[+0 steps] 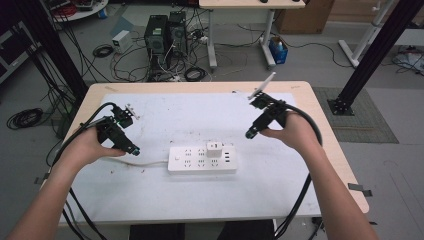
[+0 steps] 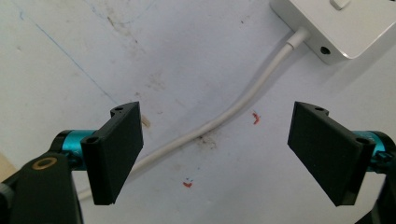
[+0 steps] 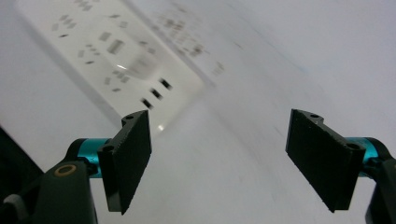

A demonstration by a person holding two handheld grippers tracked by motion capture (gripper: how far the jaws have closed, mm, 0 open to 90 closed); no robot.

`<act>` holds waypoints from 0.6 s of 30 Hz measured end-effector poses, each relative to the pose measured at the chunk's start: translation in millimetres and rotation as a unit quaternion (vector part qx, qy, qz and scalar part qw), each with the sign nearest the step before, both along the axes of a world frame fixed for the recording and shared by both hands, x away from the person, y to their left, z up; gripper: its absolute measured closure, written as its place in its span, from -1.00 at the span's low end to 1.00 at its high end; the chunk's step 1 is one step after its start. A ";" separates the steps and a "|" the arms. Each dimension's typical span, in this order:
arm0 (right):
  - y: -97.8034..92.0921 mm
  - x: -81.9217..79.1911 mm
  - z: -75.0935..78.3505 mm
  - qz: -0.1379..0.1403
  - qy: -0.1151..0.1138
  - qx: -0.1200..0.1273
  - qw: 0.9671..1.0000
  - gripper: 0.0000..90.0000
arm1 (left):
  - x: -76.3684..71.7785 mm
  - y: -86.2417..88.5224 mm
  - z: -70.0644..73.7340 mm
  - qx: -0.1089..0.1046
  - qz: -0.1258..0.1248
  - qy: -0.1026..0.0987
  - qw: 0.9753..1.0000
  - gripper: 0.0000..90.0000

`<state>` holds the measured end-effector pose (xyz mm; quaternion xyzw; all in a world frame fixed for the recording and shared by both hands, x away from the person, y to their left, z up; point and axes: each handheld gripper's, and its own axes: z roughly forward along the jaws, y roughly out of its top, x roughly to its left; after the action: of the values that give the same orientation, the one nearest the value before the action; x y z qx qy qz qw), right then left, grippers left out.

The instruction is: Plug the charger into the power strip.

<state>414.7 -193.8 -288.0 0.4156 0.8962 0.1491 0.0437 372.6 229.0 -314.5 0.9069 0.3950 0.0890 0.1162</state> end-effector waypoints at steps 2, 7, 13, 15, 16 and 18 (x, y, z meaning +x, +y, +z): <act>-6.7 -0.7 0.8 -0.017 -0.001 -0.009 1.000 -0.51 | 1.0 -1.7 5.2 0.001 0.000 -0.003 1.000 -0.60; -43.0 -6.1 4.5 -0.117 0.015 -0.017 0.993 -0.51 | 3.3 -7.5 18.1 0.002 -0.004 -0.014 1.000 -0.60; -58.2 -13.8 8.1 -0.141 0.014 -0.021 0.990 -0.51 | 4.2 -17.1 24.4 0.004 -0.007 -0.016 1.000 -0.60; -60.9 -15.1 10.0 -0.147 0.014 -0.020 0.989 -0.51 | 4.8 -18.6 26.0 0.010 -0.011 -0.016 1.000 -0.60; -61.6 -15.4 10.6 -0.148 0.014 -0.018 0.989 -0.51 | 4.9 -19.7 26.2 0.009 -0.008 -0.016 1.000 -0.60; -64.1 -15.8 12.0 -0.153 0.012 -0.015 0.988 -0.51 | 5.0 -20.7 26.9 0.009 -0.008 -0.015 1.000 -0.60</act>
<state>398.9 -257.9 -276.0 0.5485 0.8250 0.1217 0.0612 377.6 208.3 -287.6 0.9096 0.3852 0.1048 0.1147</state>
